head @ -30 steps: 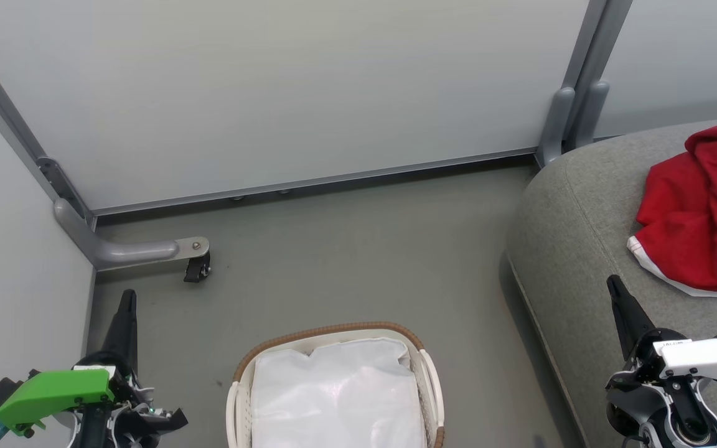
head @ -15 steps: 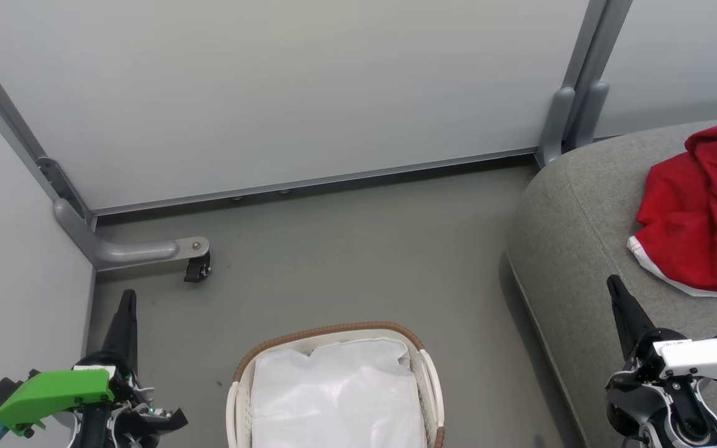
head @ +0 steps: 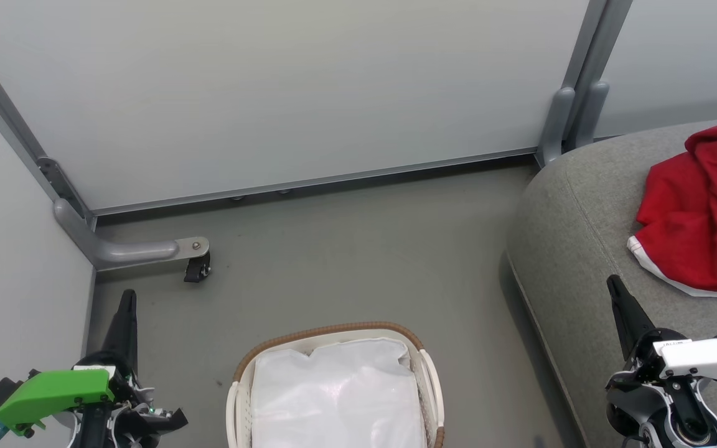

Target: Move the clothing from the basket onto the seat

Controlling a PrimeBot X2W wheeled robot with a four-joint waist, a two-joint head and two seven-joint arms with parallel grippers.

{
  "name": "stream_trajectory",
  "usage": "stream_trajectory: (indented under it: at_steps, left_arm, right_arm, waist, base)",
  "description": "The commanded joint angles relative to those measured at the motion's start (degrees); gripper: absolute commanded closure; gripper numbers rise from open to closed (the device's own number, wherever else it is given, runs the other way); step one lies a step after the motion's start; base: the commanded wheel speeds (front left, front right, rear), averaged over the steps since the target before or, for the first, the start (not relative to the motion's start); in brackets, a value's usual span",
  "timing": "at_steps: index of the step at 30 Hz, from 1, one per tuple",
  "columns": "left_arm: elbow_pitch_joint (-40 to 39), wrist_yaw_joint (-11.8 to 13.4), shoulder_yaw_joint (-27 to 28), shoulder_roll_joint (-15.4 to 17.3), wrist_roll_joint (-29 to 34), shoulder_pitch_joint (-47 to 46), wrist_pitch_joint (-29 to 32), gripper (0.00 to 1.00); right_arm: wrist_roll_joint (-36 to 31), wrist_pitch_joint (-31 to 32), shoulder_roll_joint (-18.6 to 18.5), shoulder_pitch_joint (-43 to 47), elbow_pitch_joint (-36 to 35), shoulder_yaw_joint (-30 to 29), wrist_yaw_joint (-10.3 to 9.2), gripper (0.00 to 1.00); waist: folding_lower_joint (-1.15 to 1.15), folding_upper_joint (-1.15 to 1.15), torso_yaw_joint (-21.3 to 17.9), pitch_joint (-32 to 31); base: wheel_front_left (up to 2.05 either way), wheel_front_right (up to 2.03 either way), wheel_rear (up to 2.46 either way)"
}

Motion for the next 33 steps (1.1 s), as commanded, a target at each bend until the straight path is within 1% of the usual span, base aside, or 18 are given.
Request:
stream_trajectory:
  at_steps: [1, 33]
  left_arm:
    - [-0.1, -0.3, 0.1, 0.4, -0.2, -0.6, 0.2, 1.00]
    - [-0.1, -0.3, 0.1, 0.4, -0.2, -0.6, 0.2, 1.00]
  right_arm:
    - [0.2, 0.2, -0.3, 0.6, -0.2, -0.1, -0.02, 1.00]
    - [0.2, 0.2, -0.3, 0.6, -0.2, -0.1, -0.02, 1.00]
  waist:
    - [0.00, 0.00, 0.0, 0.0]
    - [0.00, 0.00, 0.0, 0.0]
  base:
    - [0.00, 0.00, 0.00]
    - [0.00, 0.00, 0.00]
